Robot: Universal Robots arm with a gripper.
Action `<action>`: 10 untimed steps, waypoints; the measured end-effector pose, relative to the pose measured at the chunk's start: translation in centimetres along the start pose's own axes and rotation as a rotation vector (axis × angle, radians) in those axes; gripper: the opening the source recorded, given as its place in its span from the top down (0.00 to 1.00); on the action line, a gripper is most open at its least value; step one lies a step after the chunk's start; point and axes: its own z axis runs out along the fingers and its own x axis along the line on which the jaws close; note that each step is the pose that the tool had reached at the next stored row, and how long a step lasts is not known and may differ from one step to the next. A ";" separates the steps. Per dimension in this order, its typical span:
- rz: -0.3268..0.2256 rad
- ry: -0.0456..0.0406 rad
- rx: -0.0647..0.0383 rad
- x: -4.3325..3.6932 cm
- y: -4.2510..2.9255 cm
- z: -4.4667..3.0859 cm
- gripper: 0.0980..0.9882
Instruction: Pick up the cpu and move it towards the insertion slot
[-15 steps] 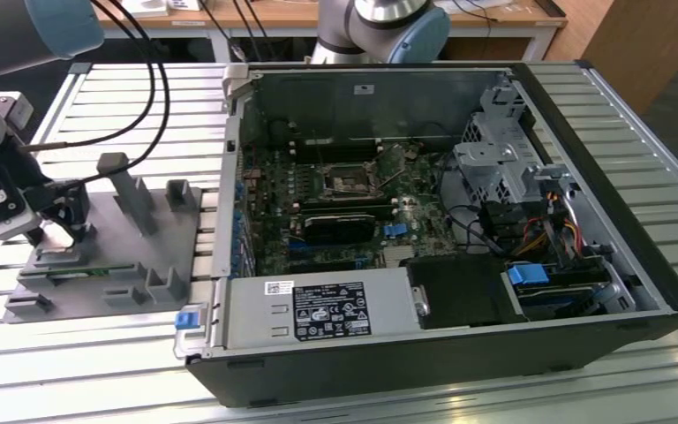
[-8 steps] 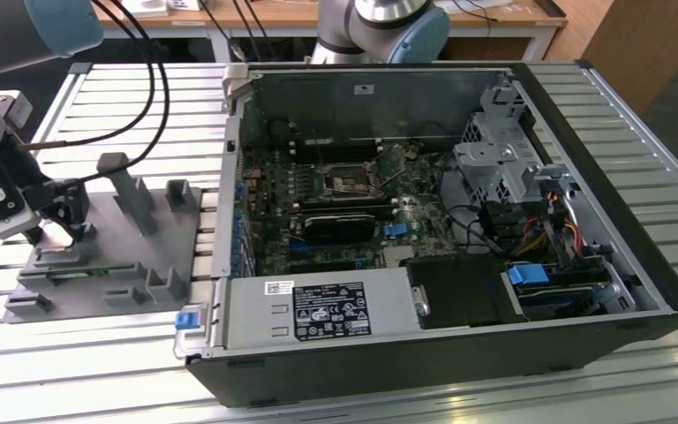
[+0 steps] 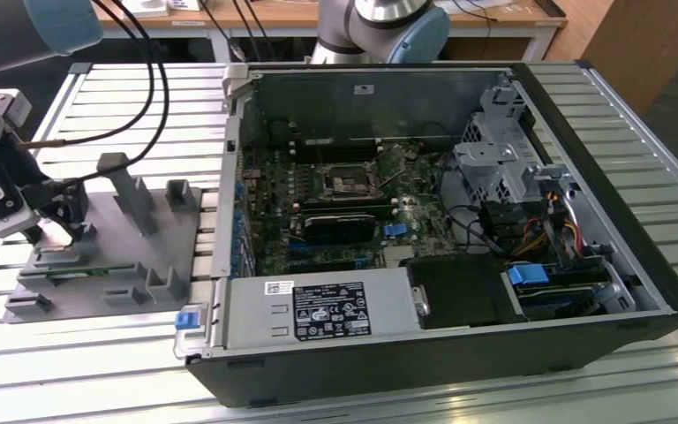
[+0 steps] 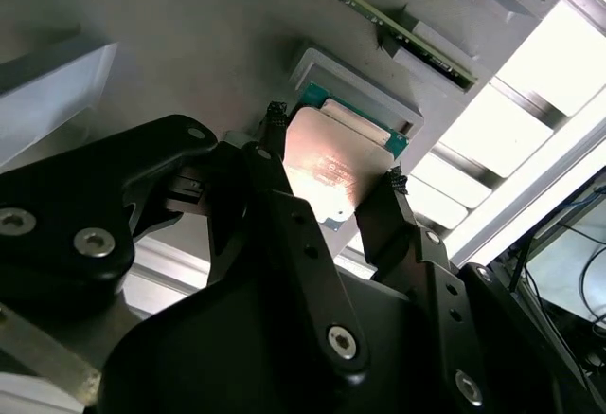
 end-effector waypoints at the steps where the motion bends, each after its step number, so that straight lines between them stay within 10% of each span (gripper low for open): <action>1: 0.000 0.0001 0.000 0.00 0.00 -0.02 0.50; 10: 0.000 0.0000 0.000 0.00 0.01 -0.18 0.50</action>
